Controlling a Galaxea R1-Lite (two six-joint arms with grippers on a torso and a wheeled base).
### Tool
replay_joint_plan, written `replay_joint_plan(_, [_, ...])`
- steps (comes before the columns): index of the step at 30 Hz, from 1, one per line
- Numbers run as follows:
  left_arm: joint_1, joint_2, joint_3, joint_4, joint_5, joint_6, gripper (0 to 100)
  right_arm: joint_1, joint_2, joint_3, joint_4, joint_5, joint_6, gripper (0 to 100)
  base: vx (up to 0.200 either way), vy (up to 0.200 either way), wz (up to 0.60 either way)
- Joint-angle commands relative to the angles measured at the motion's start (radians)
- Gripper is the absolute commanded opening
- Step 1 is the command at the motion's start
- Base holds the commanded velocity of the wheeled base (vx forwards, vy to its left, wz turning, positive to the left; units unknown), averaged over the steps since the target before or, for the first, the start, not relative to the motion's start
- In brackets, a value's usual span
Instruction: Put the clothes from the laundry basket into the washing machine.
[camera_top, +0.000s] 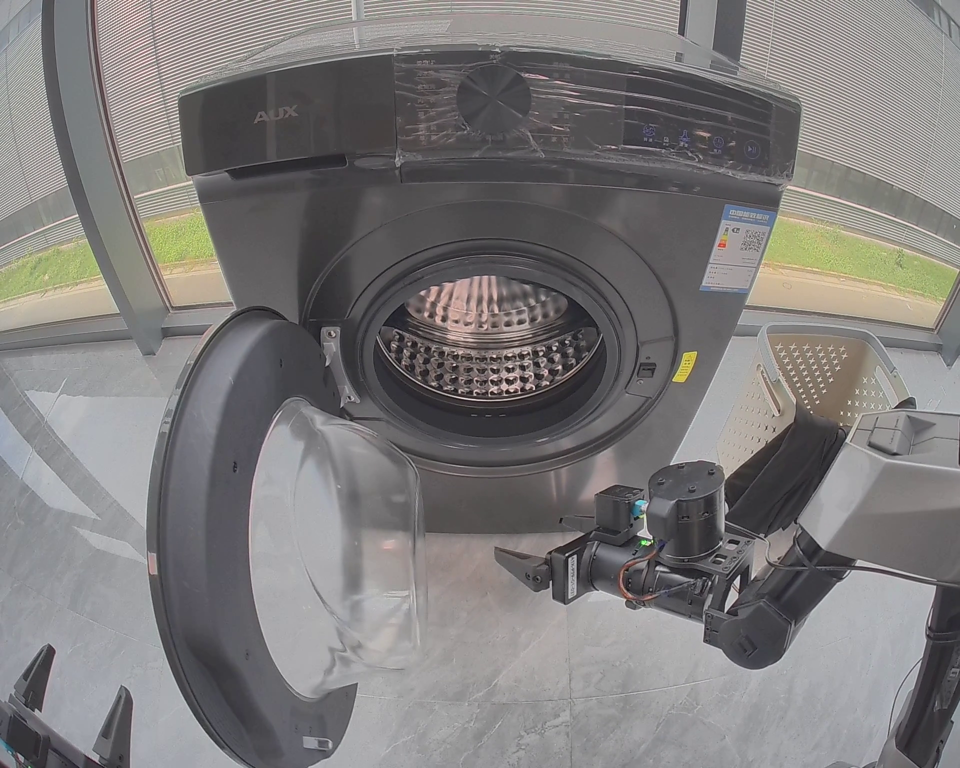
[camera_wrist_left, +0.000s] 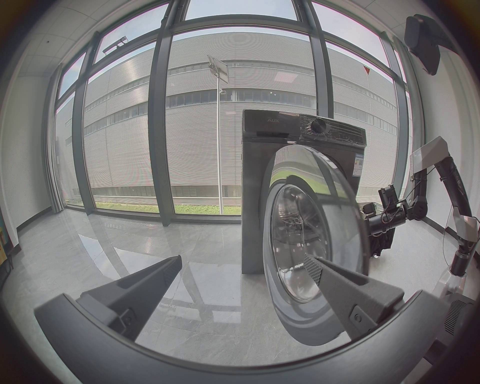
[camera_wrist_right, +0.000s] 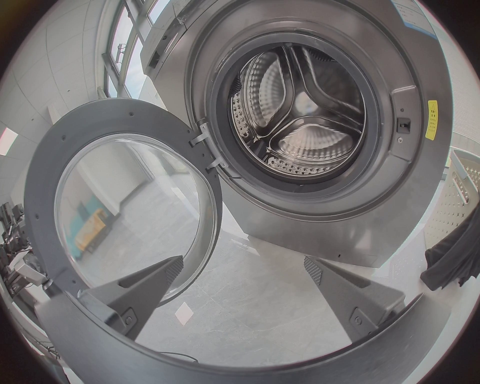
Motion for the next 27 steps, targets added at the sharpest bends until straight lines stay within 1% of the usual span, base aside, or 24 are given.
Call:
replay_joint_plan(1, [0.000,-0.018,0.018,0.000,0.000,0.000,100,0.001,0.046,-0.042,0.006,0.042,0.000,100,-0.200,0.000,0.00])
replay_joint_plan(2, [0.000,-0.017,0.018,0.000,0.000,0.001,100,0.001,0.064,-0.055,0.009,0.056,-0.002,100,0.000,0.000,0.00])
replay_joint_plan(3, [0.000,-0.017,0.018,0.000,0.000,0.001,100,0.001,0.079,-0.074,0.014,0.059,-0.003,100,0.000,0.000,0.00])
replay_joint_plan(7, [0.000,-0.017,0.018,0.000,0.000,0.001,100,0.010,0.136,-0.170,0.031,0.062,-0.006,100,0.000,0.000,0.00])
replay_joint_plan(9, [0.000,-0.018,0.018,0.000,0.000,0.001,100,0.016,0.156,-0.210,0.060,0.064,-0.006,100,0.000,0.000,0.00])
replay_joint_plan(12, [0.000,-0.017,0.018,0.000,0.000,0.001,100,0.052,0.173,-0.264,0.095,0.064,-0.005,100,0.000,0.000,0.00])
replay_joint_plan(15, [0.000,-0.018,0.018,0.000,0.000,0.001,100,0.075,0.211,-0.321,0.098,0.064,-0.005,100,0.000,0.000,0.00])
replay_joint_plan(16, [0.000,-0.017,0.018,0.000,0.000,0.001,100,0.076,0.214,-0.324,0.098,0.064,-0.005,100,0.000,0.000,0.00])
replay_joint_plan(17, [0.000,-0.018,0.018,0.000,0.000,0.001,100,0.092,0.239,-0.362,0.098,0.064,-0.003,100,0.000,0.000,0.00])
replay_joint_plan(18, [0.000,-0.018,0.018,0.000,0.000,0.001,100,0.098,0.250,-0.381,0.098,0.064,-0.003,100,0.000,0.000,0.00])
replay_joint_plan(23, [0.000,-0.018,0.018,0.000,0.000,0.001,100,0.127,0.279,-0.440,0.087,0.061,0.006,100,0.000,0.000,0.00])
replay_joint_plan(27, [0.000,-0.018,0.018,0.000,0.000,0.003,100,0.124,0.273,-0.471,0.083,0.059,0.014,100,0.000,0.000,0.00])
